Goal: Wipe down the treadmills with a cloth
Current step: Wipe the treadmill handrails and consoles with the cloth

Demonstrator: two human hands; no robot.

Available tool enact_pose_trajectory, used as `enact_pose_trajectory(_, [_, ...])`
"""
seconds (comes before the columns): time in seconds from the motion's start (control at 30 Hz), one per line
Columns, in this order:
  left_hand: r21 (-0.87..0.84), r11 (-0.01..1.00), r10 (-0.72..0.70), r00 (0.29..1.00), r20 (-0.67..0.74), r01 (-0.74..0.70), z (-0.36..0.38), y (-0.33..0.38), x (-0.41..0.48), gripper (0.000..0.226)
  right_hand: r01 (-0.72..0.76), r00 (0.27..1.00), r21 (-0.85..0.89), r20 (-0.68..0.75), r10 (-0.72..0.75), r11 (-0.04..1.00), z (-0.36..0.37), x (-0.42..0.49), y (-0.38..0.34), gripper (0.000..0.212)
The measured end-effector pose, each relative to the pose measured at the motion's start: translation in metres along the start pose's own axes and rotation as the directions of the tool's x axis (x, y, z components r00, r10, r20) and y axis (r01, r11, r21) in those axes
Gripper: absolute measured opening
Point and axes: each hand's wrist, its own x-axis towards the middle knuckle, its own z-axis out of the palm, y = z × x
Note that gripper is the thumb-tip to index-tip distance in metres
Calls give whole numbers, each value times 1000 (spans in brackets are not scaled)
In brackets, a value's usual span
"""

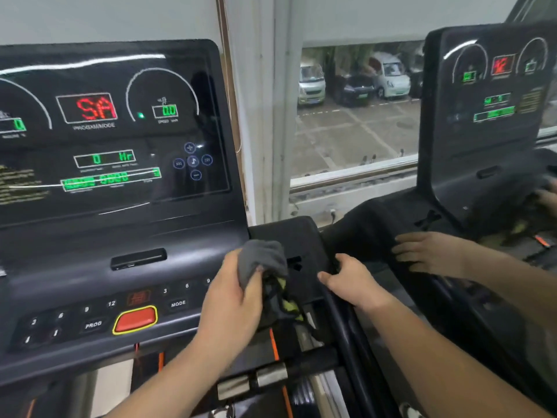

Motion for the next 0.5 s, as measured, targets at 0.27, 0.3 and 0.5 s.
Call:
enact_pose_trajectory(0.27, [710,515,-46,812,582,-480,79,-56,34,76,-82,997,-187,-18,80,979,8,21,-13,70])
enact_pose_trajectory(0.3, [719,498,-65,806,589,-485,85,-62,39,77,-82,997,-177,-18,80,981,8,20,-12,69])
enact_pose_trajectory(0.5, [714,419,5,788,616,-561,97,-67,78,70,-95,995,-197,-27,92,976,8,21,-15,70])
